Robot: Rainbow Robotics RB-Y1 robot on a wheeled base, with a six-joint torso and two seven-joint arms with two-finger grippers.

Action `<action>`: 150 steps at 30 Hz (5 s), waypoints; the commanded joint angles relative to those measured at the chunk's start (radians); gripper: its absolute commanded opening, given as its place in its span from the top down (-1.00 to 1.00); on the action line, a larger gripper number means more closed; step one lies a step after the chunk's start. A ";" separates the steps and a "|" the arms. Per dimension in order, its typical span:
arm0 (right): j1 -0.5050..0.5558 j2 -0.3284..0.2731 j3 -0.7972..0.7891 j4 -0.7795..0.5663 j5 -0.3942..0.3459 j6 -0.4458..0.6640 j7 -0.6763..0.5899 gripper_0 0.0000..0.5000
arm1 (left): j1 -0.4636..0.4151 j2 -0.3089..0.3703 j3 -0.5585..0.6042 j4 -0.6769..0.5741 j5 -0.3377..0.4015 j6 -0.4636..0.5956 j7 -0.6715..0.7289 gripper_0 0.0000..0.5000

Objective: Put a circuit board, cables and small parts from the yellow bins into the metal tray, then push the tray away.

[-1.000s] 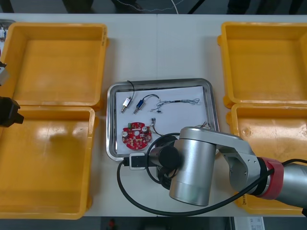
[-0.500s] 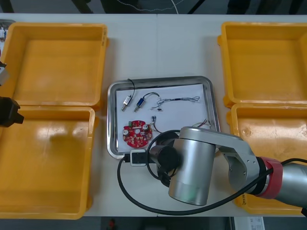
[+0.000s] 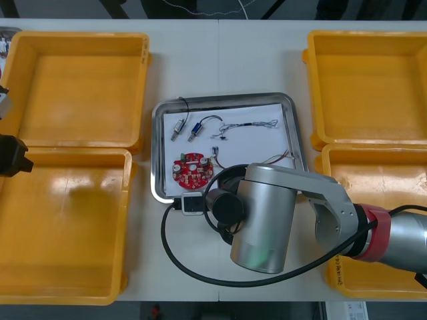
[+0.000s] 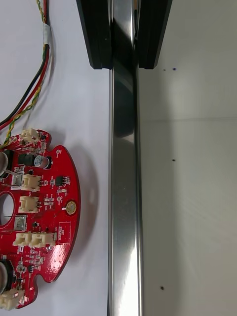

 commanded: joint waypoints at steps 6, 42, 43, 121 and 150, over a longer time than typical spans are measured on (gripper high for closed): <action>-0.129 0.049 0.008 0.087 0.023 0.006 -0.035 1.00 | 0.016 0.036 0.018 -0.032 0.007 0.006 0.038 -1.00; -0.419 0.148 -0.047 0.583 -0.058 -0.218 -0.012 1.00 | 0.016 0.036 0.018 -0.032 0.007 0.006 0.038 -1.00; -0.422 0.149 -0.051 0.589 -0.058 -0.220 -0.009 1.00 | 0.016 0.036 0.018 -0.032 0.007 0.006 0.038 -1.00; -0.006 0.125 -0.728 -0.092 -0.193 0.419 0.005 -1.00 | 0.016 0.036 0.018 -0.032 0.007 0.006 0.038 -1.00; 0.560 -0.006 -1.521 -0.393 -0.334 0.419 -0.106 -1.00 | 0.016 0.036 0.018 -0.032 0.007 0.006 0.038 -1.00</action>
